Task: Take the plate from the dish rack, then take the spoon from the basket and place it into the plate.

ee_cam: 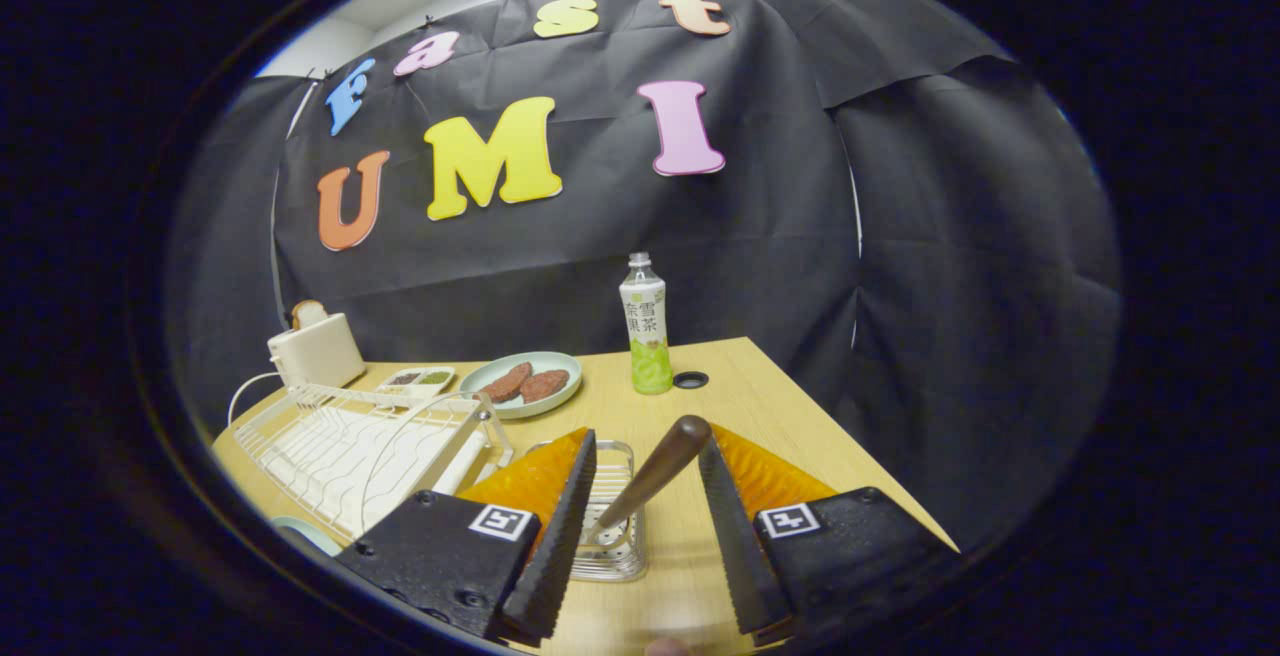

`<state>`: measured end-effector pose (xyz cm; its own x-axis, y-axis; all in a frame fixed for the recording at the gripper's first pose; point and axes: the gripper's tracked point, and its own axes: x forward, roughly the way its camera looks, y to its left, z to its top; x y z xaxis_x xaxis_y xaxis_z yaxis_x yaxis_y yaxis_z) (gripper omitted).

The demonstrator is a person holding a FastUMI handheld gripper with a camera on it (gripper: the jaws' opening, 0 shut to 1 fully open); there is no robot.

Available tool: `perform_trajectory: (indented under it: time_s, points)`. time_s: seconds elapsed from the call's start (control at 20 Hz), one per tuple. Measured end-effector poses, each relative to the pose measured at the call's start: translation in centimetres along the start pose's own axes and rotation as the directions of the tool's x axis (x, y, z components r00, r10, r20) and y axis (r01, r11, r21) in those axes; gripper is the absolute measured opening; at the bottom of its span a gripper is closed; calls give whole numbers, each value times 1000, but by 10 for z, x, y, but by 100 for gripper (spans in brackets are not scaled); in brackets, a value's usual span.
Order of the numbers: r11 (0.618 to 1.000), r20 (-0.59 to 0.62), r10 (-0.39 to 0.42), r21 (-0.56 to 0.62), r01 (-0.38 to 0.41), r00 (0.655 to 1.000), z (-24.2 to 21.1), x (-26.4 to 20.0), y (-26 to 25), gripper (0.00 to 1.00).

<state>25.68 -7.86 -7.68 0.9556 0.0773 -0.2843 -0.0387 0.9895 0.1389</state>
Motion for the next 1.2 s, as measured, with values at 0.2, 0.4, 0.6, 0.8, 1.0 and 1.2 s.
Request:
perform_trajectory:
  time_s: [0.2,0.4,0.6,0.8,1.0,1.2]
  points:
    - [999,-18,22,25,-21,1000,2,1,5,39]
    - [995,-33,75,68,-72,997,7,-2,24,23]
    - [998,-28,65,20,-64,998,15,-6,37,15]
    - [999,16,21,-32,-20,1000,37,-15,38,12]
    - [998,63,-22,-52,26,998,73,-31,38,12]
    - [997,104,-12,-71,20,995,99,-64,57,12]
